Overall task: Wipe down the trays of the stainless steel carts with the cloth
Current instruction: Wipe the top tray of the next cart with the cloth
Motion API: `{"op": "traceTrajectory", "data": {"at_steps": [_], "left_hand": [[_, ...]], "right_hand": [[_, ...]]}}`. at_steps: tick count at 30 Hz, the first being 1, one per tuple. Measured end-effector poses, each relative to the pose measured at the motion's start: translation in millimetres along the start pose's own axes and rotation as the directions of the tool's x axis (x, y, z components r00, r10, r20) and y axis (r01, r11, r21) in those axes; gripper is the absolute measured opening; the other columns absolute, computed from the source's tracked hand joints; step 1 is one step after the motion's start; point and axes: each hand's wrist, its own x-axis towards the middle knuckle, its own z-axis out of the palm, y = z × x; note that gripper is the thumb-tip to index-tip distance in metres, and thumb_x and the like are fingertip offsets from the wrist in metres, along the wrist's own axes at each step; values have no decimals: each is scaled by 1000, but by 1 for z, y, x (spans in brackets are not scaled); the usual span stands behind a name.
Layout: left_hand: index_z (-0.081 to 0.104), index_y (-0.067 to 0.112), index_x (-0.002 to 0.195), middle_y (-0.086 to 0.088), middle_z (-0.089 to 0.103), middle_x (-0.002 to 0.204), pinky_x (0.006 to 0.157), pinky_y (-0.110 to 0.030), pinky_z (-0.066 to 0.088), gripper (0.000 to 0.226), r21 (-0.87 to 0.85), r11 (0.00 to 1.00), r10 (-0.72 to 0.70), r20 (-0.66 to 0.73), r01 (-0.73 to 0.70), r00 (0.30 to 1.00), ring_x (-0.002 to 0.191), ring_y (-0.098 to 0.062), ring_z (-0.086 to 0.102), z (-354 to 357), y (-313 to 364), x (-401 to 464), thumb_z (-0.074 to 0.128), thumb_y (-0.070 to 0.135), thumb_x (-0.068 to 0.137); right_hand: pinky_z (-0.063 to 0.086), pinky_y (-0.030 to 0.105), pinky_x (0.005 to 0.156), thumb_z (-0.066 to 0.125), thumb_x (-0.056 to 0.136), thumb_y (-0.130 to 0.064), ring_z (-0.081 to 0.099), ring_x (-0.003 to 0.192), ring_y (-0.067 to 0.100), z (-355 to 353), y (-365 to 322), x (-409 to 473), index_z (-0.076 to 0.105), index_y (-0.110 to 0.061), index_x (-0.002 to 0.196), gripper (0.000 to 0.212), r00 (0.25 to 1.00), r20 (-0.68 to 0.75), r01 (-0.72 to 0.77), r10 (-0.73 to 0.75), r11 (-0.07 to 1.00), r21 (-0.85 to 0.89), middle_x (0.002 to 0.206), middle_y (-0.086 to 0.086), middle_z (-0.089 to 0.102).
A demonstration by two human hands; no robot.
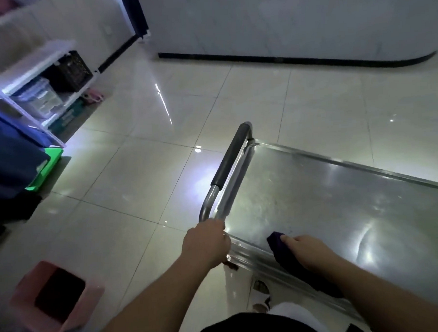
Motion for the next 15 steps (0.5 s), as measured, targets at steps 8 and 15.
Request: {"op": "traceTrajectory", "data": {"at_steps": [8,15], "left_hand": [[59,27,123,6,65,117,83,-35,51,27,47,993,111,-63,-108,992,97,-20,64,-24,-25,52,47,41,103],[64,22,128,4,65,126,97,-33,50,37,46,907,421,-171,-419,891,111,-16,60,-36,-36,133,41,40,106]], "right_hand": [[40,30,83,26,110,-50,58,89,21,-8,-34,41,69,-11,112,58,995,54,-86,80,988,126,103,6,61],[47,32,83,27,107,-56,63,87,16,-1,-65,67,71,-14,106,60,977,18,-209,212,935,288,102,7,68]]}}
